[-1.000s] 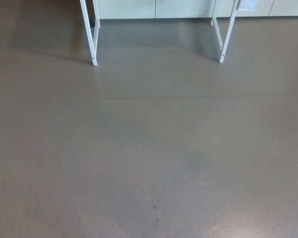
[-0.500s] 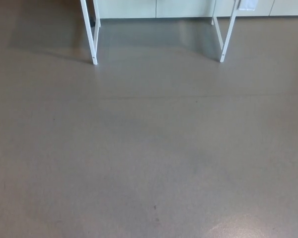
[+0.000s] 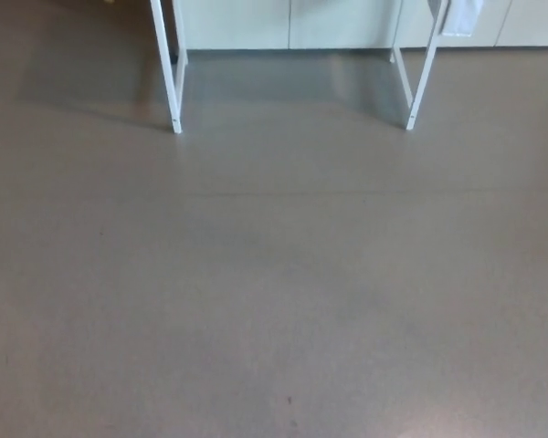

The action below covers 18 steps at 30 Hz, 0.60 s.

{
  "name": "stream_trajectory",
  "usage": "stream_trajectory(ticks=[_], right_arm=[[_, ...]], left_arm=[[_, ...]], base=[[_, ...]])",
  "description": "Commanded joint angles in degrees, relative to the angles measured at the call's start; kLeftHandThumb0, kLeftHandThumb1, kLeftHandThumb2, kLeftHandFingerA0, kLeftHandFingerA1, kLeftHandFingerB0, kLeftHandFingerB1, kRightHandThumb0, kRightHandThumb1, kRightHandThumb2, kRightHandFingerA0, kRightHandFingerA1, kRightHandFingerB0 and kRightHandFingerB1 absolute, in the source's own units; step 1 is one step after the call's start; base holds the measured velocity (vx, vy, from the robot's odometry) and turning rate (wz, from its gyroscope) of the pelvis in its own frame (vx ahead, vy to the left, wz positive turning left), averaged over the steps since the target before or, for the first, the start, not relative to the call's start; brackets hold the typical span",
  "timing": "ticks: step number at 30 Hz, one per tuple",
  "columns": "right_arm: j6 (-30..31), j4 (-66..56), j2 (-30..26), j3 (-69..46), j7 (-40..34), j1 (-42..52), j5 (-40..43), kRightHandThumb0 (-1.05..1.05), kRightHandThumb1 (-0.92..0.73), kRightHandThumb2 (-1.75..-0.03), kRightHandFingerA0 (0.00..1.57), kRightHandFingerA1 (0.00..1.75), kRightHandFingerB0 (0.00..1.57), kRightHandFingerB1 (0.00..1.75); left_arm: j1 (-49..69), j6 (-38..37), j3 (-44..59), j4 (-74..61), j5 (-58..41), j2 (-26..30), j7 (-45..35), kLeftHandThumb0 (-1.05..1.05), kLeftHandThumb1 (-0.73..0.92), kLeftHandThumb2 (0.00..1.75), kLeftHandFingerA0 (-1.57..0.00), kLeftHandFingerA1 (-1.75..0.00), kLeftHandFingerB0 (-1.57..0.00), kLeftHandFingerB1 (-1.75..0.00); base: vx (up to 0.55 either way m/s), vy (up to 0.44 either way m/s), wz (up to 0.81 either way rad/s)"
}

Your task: The robot walks towards a desk on which a file tray is kept in the middle and a cube is kept to its right. The robot lifts the cube using its right hand and places it on the file tray.

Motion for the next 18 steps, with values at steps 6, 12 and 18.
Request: stream_trajectory(ticks=[6,12,18], right_arm=[[-0.85,0.24,-0.73,-0.54,0.29,-0.3,-0.36,-0.81,-0.61,-0.93,0.12,0.45,0.05,0.27],[-0.89,0.27,-0.76,-0.67,0.38,-0.62,-0.6,-0.81,-0.61,-0.93,0.12,0.45,0.05,0.27],[-0.97,0.41,-0.74,-0.83,0.41,-0.76,-0.75,-0.81,-0.61,-0.93,0.12,0.45,0.05,0.27]], left_arm=[[0.22,-2.81,1.71,-0.64,-0.3,1.28,-1.1,-0.91,0.55,1.03,-0.18,-0.69,-0.28,-0.66],[-0.22,-2.06,0.48,-0.77,1.15,1.55,-1.08,-0.9,0.57,1.05,-0.2,-0.69,-0.23,-0.63],[0.24,-3.1,0.04,-1.44,1.04,1.9,-1.6,-0.82,0.73,0.62,-0.21,-0.67,-0.25,-0.53]], base=[[0.19,0.156,-0.05],[0.21,-0.091,0.11],[0.26,-0.377,0.24]])
